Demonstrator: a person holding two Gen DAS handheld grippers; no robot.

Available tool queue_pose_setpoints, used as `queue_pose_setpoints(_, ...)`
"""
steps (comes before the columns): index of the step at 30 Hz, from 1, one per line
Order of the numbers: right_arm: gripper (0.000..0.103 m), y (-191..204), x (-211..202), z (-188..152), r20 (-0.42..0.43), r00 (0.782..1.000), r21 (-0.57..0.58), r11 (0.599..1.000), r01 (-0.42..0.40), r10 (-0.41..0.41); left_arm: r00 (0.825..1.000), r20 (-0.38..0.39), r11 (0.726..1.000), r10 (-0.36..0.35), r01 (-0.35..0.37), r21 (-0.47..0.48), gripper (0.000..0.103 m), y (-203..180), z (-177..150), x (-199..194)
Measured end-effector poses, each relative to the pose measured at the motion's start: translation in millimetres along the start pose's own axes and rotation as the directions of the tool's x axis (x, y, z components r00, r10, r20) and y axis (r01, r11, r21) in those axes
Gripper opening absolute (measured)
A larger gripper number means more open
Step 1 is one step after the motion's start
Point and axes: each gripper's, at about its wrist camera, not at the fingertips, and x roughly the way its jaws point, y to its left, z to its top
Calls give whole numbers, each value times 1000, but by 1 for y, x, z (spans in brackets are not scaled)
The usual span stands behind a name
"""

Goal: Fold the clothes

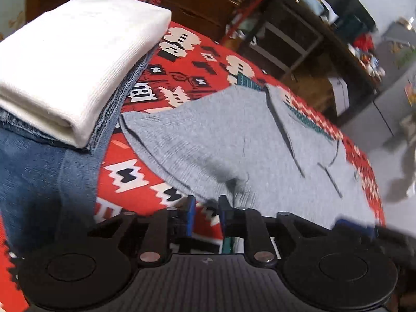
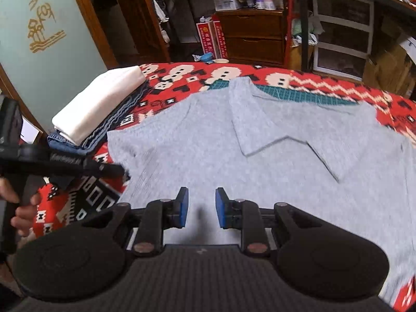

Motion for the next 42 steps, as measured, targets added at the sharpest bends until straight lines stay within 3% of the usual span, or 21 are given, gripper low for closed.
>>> queue_pose_setpoints(2,25,-3,-10,-9,1,1000,8,1000,18,-18,999,16,1000,29,-29,-7,25,-7,1,3)
queue_pose_setpoints(6,25,-16,-25,-24,-4,999,51,998,48,-48,992,37,992,119,-120,29,23,-27,4,9)
queue_pose_setpoints(11,25,-35,-38,-42,-6,998,127,990,66,-66,957,95,926,273,-289,242,11,-57,-10,16)
queue_pose_setpoints(12,25,-37,-38,-43,-7,998,135,989,67,-66,958,101,921,269,-286,263,5,-58,-12,16)
queue_pose_setpoints(15,25,-41,-42,-47,3,998,147,987,66,-67,959,85,916,272,-285,284,4,-56,-13,13)
queue_pose_setpoints(24,25,-47,-42,-47,16,998,179,982,53,-56,970,34,942,241,-242,232,4,-24,-13,-11)
queue_pose_setpoints(27,25,-44,-39,-46,14,999,174,984,43,-46,979,18,955,204,-203,216,5,-18,-12,-15)
queue_pose_setpoints(30,25,-42,-39,-44,16,999,168,985,36,-39,985,13,964,172,-171,203,14,-13,-11,-21)
queue_pose_setpoints(32,25,-42,-38,-44,16,999,172,984,37,-40,981,43,963,187,-192,187,23,-8,-5,-26)
queue_pose_setpoints(42,26,-48,-38,-45,6,999,184,982,45,-47,956,112,952,270,-282,119,24,7,36,-9)
